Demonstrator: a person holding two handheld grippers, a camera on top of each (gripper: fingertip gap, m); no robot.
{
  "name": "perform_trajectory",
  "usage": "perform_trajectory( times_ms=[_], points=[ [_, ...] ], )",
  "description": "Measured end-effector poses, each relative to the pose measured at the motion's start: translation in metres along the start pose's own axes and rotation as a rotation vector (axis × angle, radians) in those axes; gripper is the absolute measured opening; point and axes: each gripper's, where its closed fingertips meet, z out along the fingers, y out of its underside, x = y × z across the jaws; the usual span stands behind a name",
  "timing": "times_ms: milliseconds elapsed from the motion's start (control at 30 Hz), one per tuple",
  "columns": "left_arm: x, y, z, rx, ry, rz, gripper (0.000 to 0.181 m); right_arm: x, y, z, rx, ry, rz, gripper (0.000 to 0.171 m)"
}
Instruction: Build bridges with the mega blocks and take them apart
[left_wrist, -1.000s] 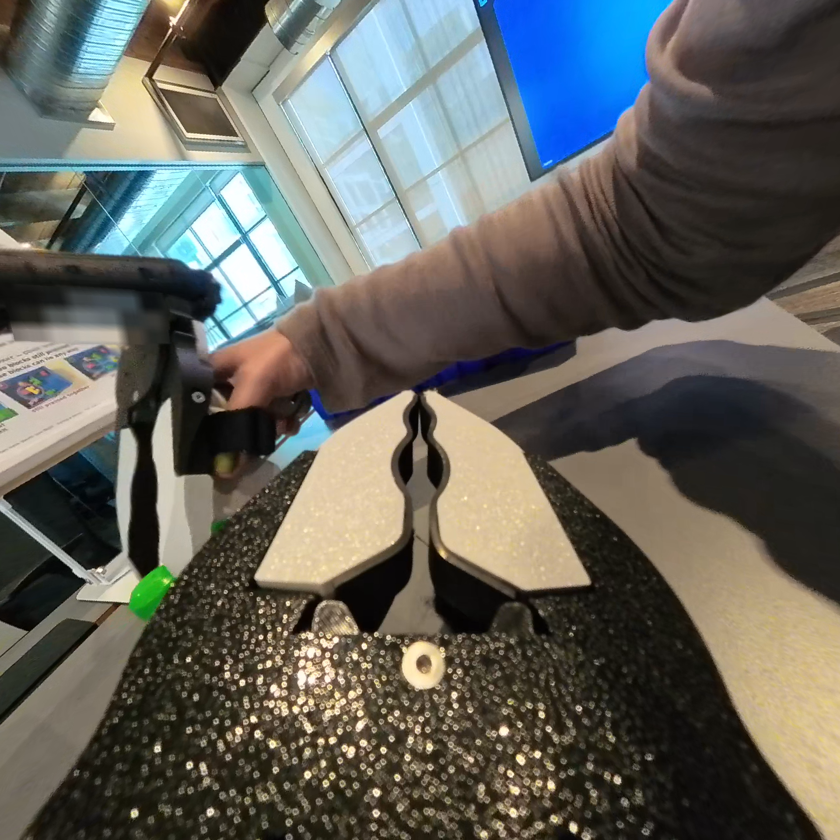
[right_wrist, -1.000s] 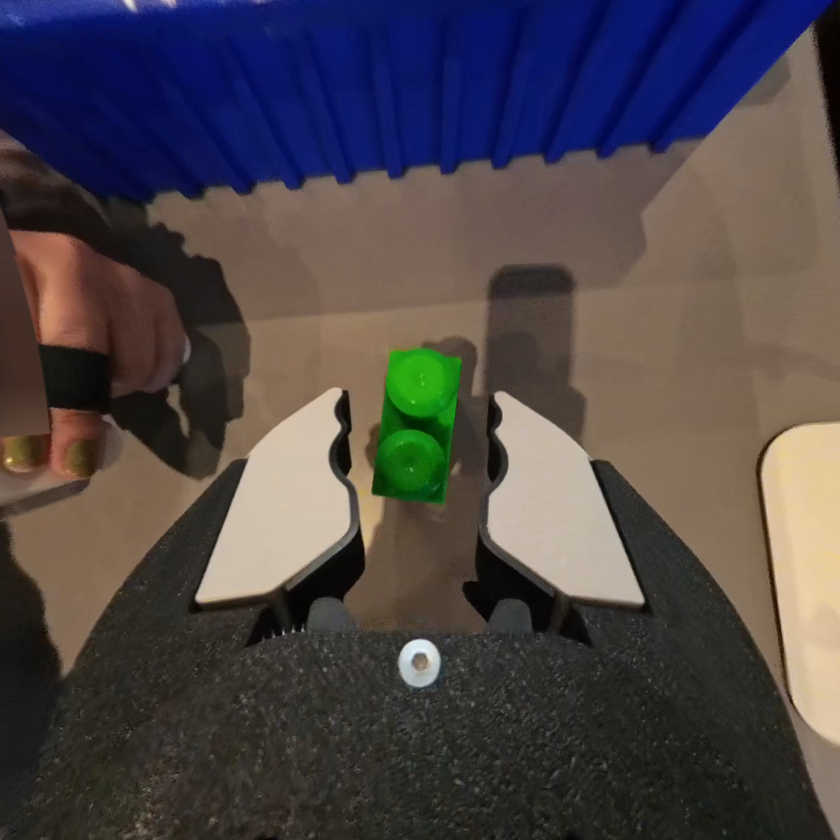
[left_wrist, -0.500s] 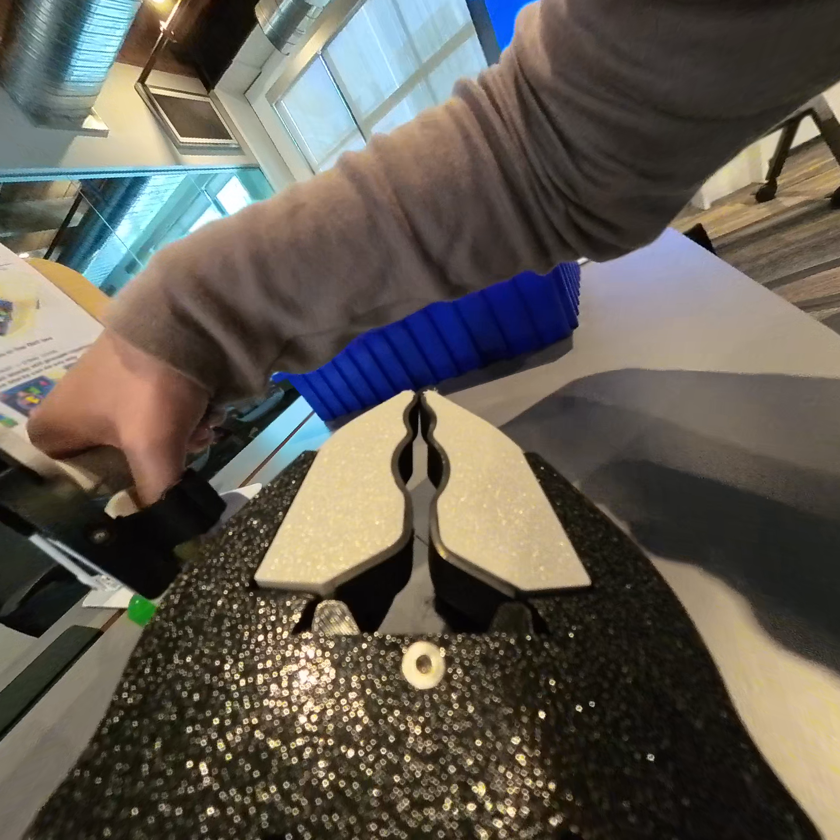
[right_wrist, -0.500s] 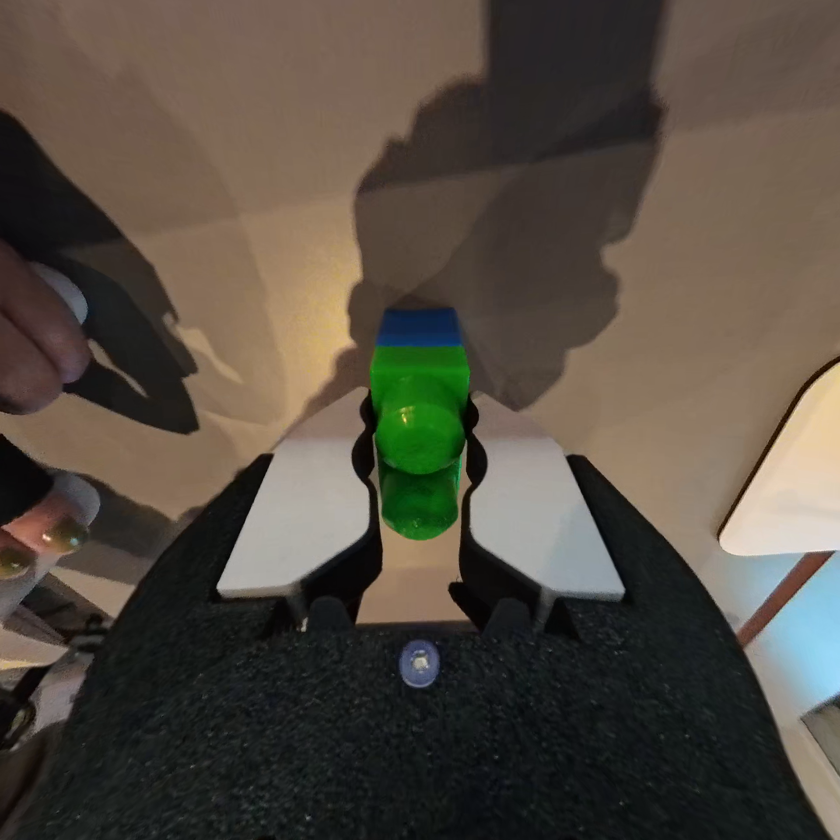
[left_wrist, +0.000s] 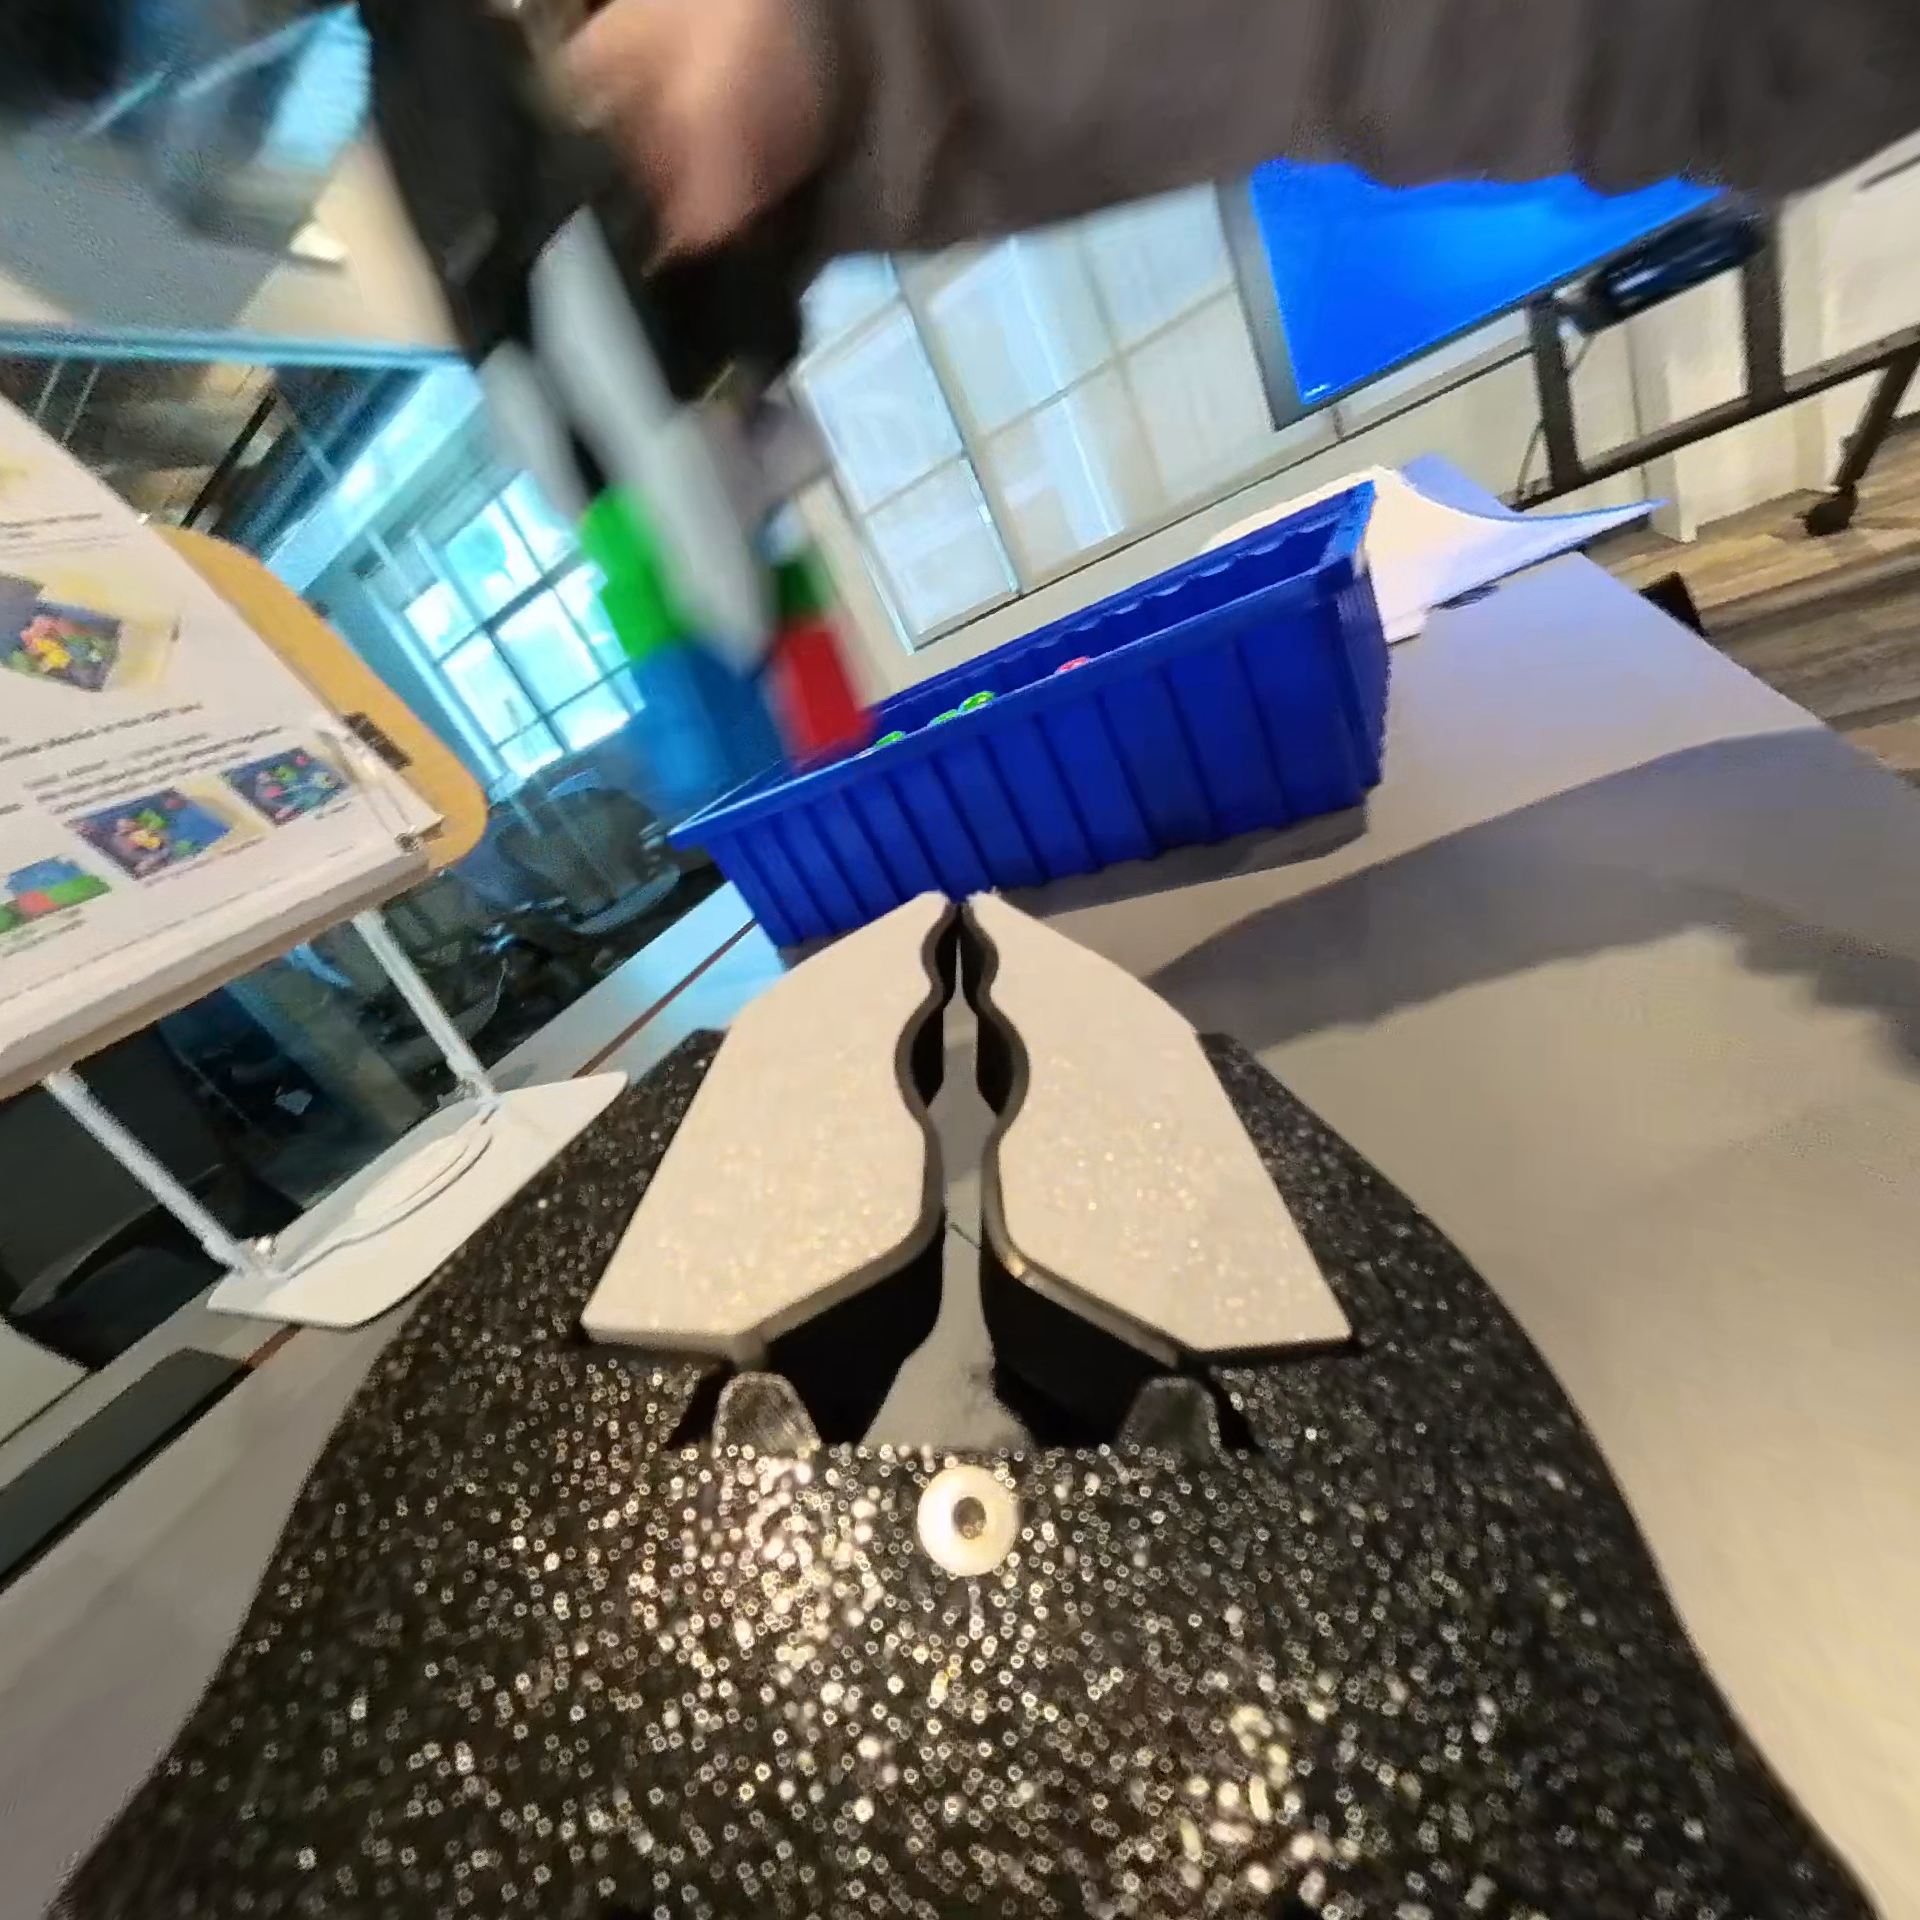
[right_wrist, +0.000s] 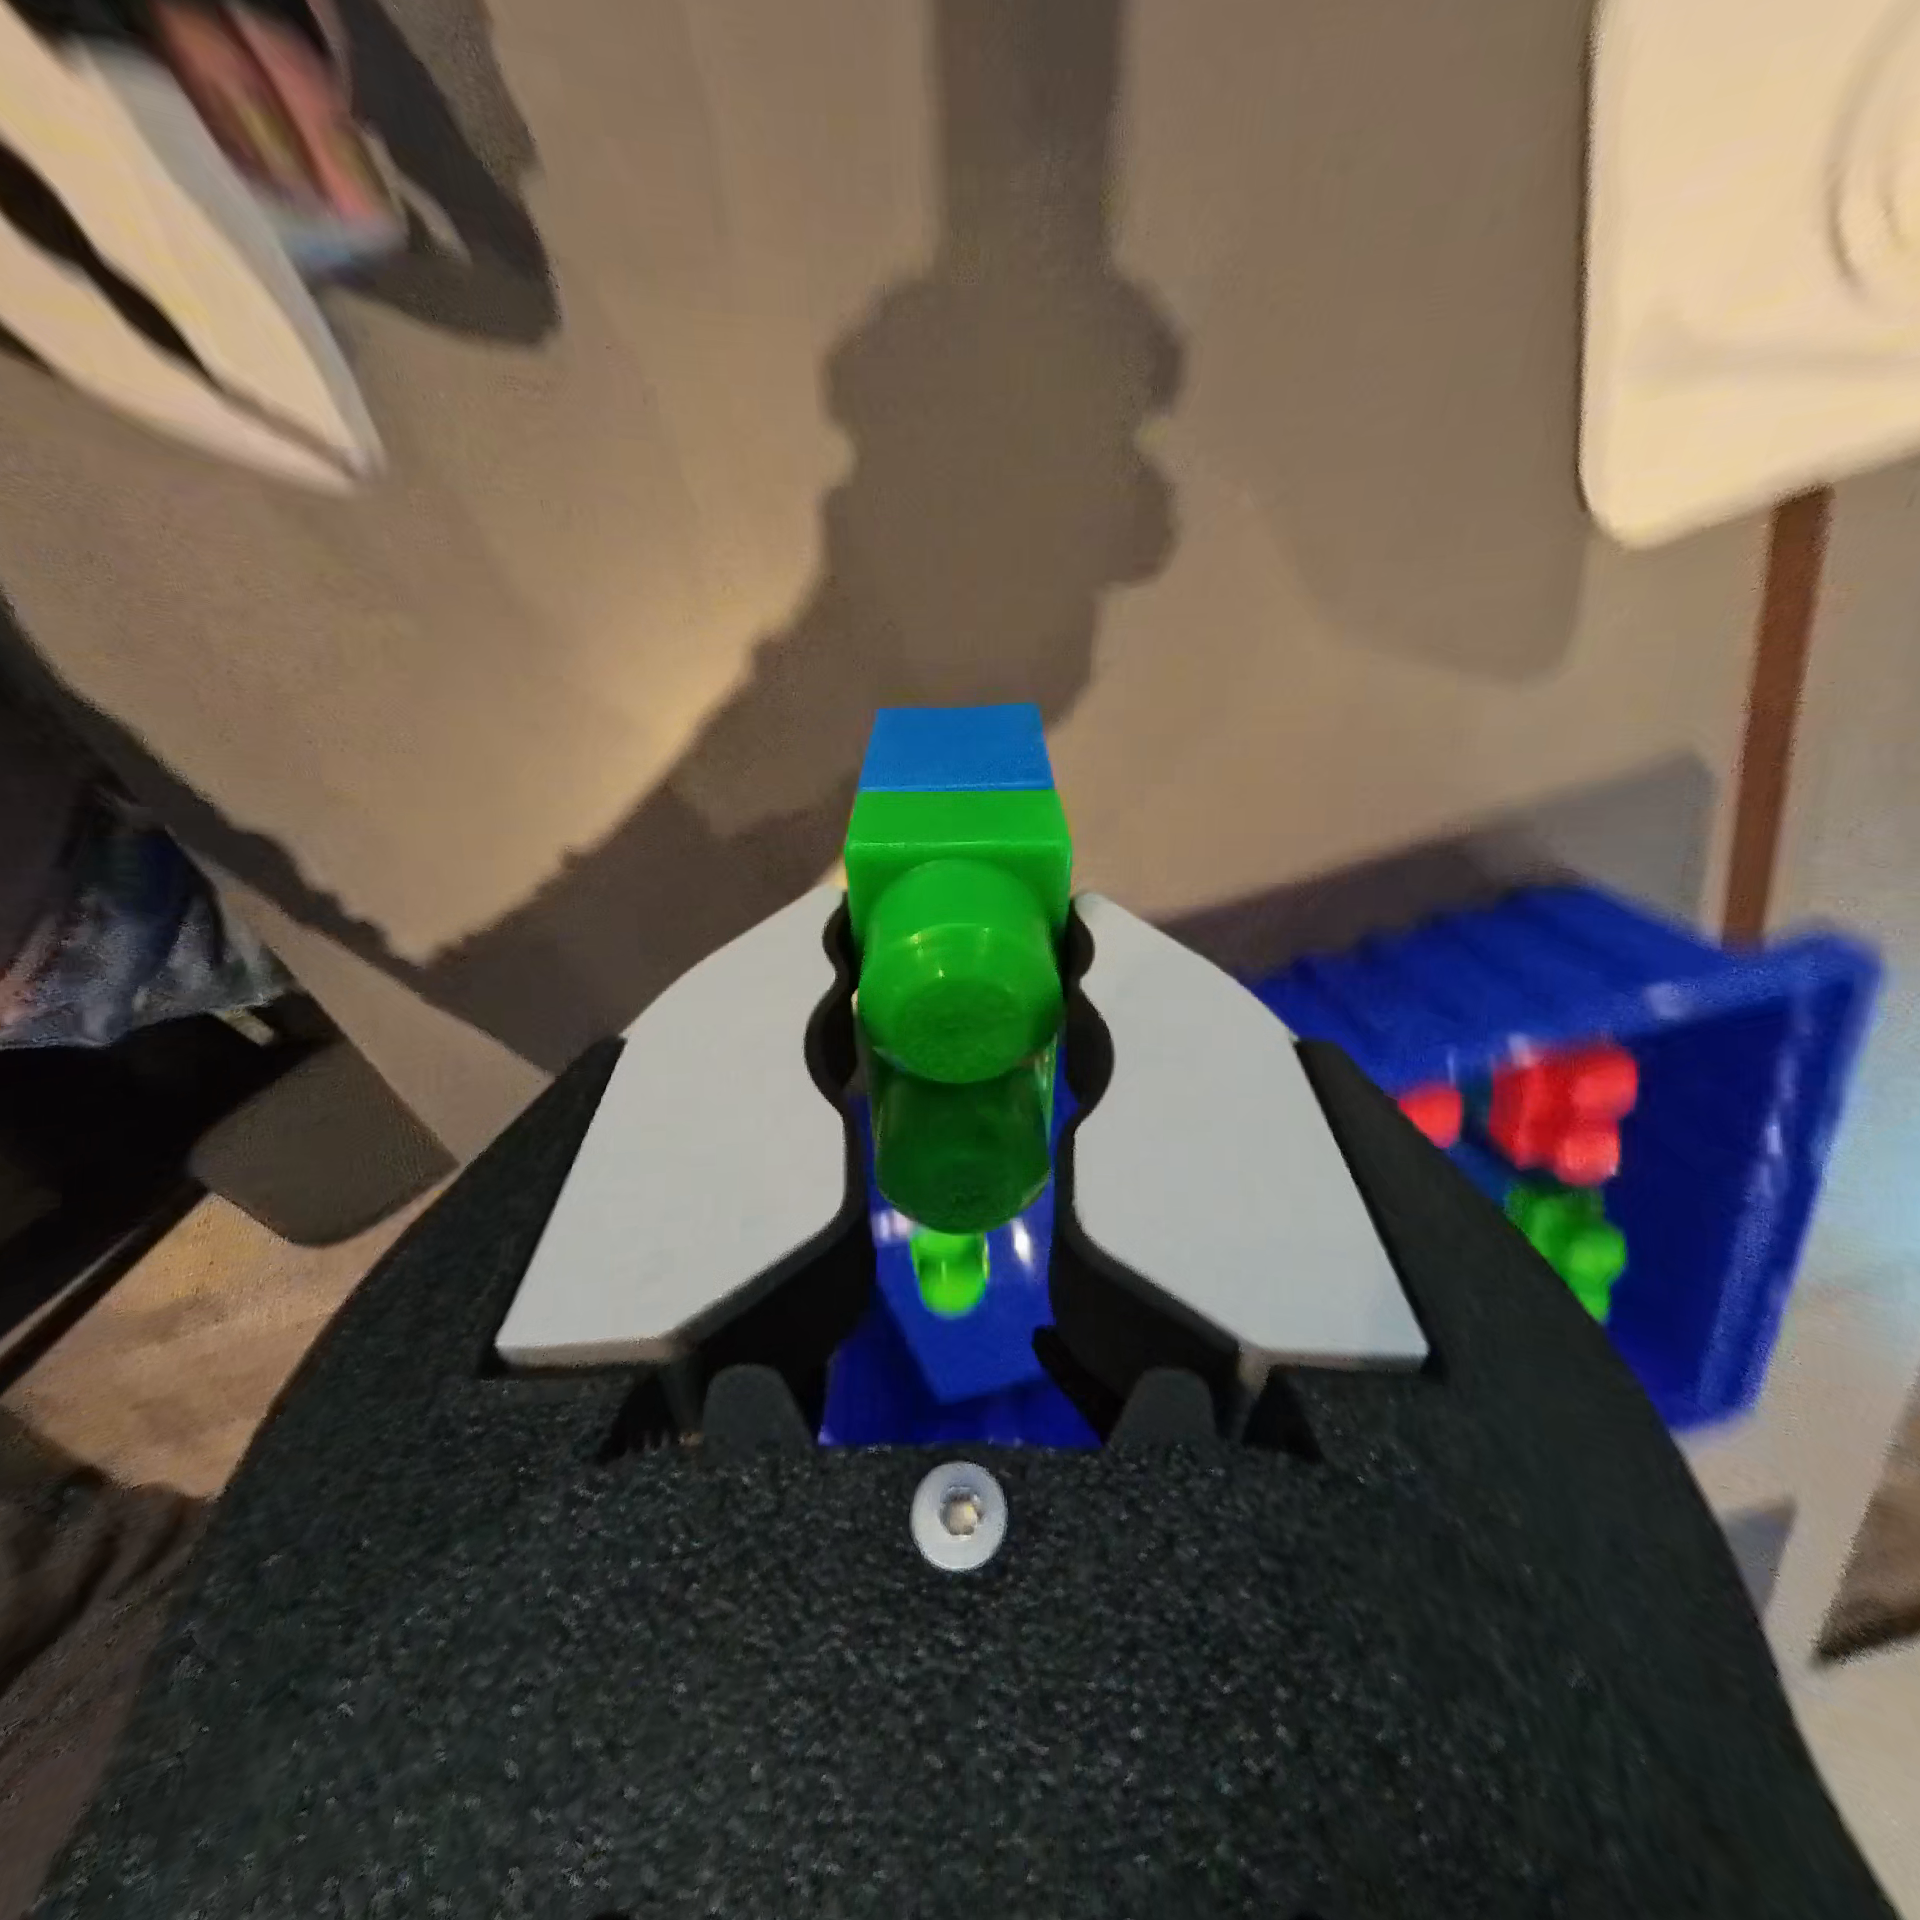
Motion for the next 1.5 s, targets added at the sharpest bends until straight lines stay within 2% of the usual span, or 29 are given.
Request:
perform_trajectory(
  times_ms=[100,200,333,467,600,733,1100,1167,1333,1433,1500],
  points=[
    [-0.006,0.003,0.002,-0.029,-0.044,-0.012,0.000,0.016,0.078,-0.026,-0.052,0.108,0.088,0.036],
    [-0.012,0.007,0.007,-0.057,-0.092,-0.032,0.002,0.024,0.153,-0.031,-0.102,0.132,0.167,0.036],
    [-0.024,0.012,0.013,-0.081,-0.169,-0.027,0.005,0.028,0.229,-0.008,-0.143,0.077,0.195,0.036],
    [-0.035,0.014,0.016,-0.085,-0.238,-0.037,0.005,0.032,0.271,0.026,-0.155,0.030,0.141,0.036],
    [-0.040,0.014,0.024,-0.076,-0.277,-0.068,0.005,0.026,0.284,0.060,-0.136,-0.046,0.061,0.036],
    [-0.039,0.015,0.034,-0.086,-0.292,-0.019,0.006,0.021,0.288,0.084,-0.154,-0.087,-0.003,0.036],
    [-0.048,0.019,0.037,-0.089,-0.322,-0.051,0.006,0.014,0.294,0.107,-0.199,-0.074,-0.067,0.037],
    [-0.049,0.019,0.037,-0.085,-0.320,-0.052,0.006,0.015,0.292,0.107,-0.196,-0.060,-0.031,0.039],
    [-0.047,0.018,0.038,-0.082,-0.310,-0.042,0.007,0.020,0.288,0.090,-0.135,-0.017,0.098,0.067],
    [-0.050,0.018,0.037,-0.079,-0.323,-0.048,0.012,0.035,0.286,0.066,-0.021,0.108,0.182,0.073],
    [-0.054,0.019,0.037,-0.082,-0.341,-0.052,0.023,0.044,0.278,0.047,0.135,0.213,0.231,0.077]
  ],
)
